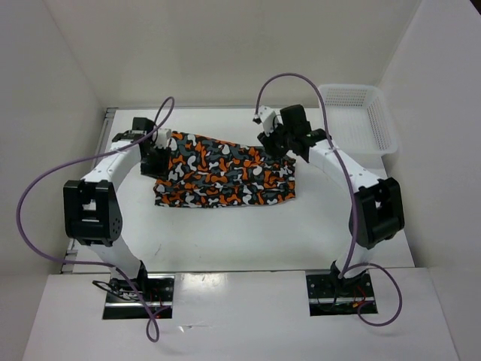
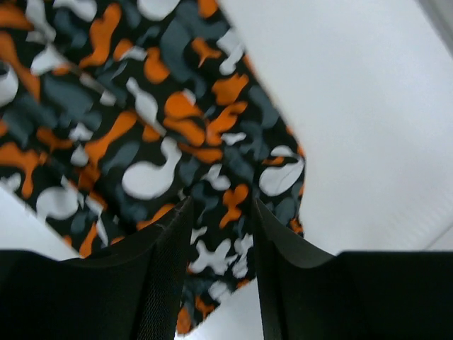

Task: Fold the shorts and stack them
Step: Fold the shorts

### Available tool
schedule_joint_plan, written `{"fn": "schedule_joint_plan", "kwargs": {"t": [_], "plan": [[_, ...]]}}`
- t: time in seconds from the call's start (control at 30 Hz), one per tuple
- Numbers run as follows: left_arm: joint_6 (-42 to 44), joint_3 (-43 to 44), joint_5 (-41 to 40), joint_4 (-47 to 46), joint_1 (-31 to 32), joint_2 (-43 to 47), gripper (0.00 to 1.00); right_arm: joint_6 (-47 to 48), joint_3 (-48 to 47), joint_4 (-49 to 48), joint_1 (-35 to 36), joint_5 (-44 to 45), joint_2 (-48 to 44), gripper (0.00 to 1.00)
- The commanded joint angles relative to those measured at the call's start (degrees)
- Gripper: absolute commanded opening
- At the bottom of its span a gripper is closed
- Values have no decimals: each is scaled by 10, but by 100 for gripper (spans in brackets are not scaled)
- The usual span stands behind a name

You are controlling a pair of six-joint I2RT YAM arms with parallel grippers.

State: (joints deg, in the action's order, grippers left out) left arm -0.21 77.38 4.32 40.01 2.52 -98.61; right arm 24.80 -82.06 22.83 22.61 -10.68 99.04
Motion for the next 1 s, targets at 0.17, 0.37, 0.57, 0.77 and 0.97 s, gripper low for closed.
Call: {"fn": "schedule_joint_plan", "kwargs": {"t": [0.17,0.37,0.57,0.77,0.97], "plan": [[2,-45,56,12,-46,1,51,161,105,87,17,-16,-42,46],[2,-45,69,7,-62,-18,52,215,139,115,30,-11,-55,54],[2,-56,69,2,-74,-28,52,227,161,116,40,1,-66,56],[2,-68,92,2,-74,-33,52,238,175,105,40,7,-66,59],[2,-79,122,2,-68,-51,46,222,203,41,51,48,-60,39]]}}
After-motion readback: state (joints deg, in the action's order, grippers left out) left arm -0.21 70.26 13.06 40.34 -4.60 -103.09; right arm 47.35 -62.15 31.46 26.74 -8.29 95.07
